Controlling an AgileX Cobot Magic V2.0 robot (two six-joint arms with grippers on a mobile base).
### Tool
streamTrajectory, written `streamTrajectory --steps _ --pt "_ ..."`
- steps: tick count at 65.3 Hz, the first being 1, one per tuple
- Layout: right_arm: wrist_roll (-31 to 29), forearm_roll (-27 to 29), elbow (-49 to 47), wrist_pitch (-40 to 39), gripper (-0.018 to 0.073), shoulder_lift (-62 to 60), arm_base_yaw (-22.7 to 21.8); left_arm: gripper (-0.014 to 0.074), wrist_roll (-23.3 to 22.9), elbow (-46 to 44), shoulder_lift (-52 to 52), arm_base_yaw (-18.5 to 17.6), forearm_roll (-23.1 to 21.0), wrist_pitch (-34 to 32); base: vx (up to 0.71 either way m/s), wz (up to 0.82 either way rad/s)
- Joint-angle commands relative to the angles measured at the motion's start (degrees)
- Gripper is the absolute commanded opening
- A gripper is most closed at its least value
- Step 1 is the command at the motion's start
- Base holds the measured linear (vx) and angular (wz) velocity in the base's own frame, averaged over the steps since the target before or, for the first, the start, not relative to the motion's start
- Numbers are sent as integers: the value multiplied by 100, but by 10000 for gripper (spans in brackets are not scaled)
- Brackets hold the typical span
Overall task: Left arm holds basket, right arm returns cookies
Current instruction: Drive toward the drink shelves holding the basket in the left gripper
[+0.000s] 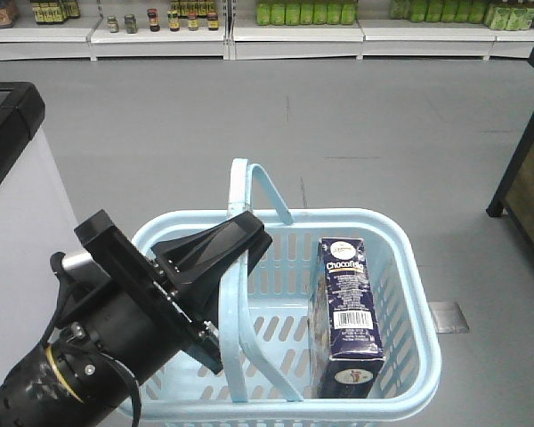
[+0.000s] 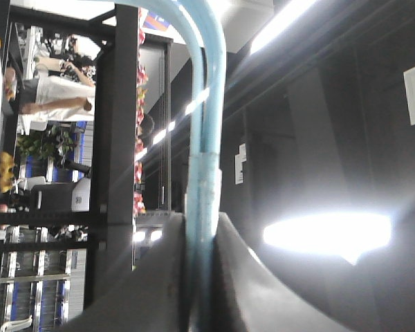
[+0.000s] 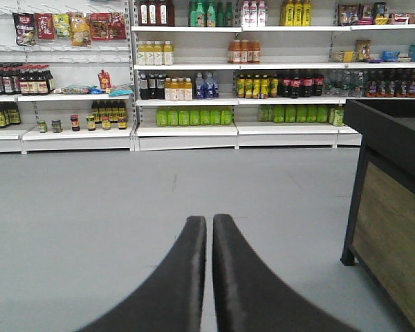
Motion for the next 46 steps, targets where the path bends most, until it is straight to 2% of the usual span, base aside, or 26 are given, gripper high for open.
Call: streamTrajectory --steps 1,46 --pt "-36 -26 105 -409 -6 -70 2 -3 -19 -164 -200 -44 -7 -825 58 3" --pt "-36 -26 105 -409 -6 -70 2 -3 -19 -164 -167 -44 -6 -825 61 1"
